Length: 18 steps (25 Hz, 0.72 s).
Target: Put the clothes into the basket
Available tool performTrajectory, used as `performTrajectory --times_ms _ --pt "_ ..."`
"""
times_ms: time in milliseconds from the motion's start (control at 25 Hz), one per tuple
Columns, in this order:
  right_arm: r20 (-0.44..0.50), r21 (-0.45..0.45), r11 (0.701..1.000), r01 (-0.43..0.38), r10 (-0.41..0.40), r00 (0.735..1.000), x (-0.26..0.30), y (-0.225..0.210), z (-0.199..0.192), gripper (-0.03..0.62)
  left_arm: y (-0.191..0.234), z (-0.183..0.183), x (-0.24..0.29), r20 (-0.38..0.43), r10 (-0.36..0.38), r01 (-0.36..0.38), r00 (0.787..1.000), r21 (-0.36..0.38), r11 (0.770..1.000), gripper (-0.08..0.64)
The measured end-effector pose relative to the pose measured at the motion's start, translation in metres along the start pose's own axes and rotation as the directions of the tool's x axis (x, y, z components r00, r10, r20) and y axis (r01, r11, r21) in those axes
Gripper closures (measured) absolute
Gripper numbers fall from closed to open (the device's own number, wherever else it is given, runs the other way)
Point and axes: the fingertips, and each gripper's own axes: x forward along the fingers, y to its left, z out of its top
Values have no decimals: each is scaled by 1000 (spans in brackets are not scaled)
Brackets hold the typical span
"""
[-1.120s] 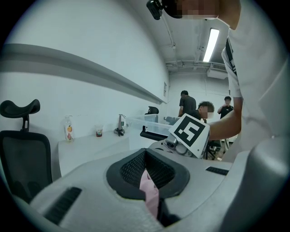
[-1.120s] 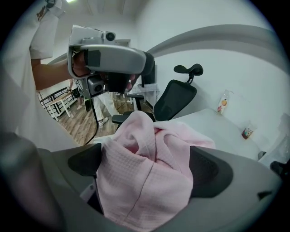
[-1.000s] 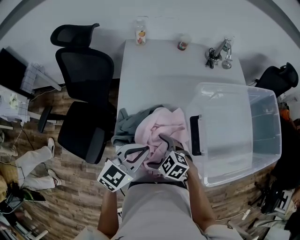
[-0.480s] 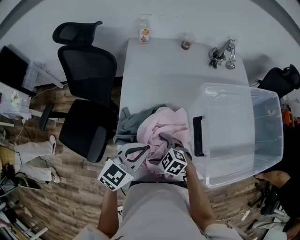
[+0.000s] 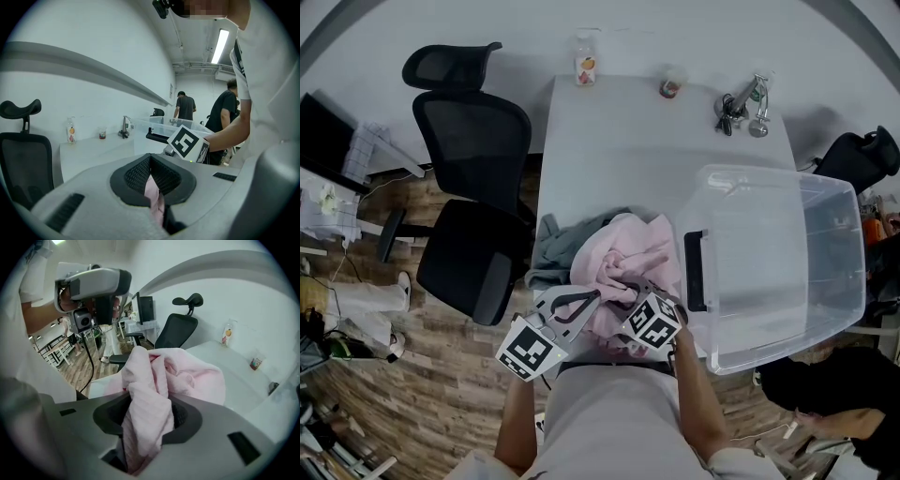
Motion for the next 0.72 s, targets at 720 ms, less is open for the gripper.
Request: performTrajectory --times_ms 720 --pt "130 92 993 74 -86 988 -44 -3 25 469 -13 14 6 1 -52 52 999 69 996 555"
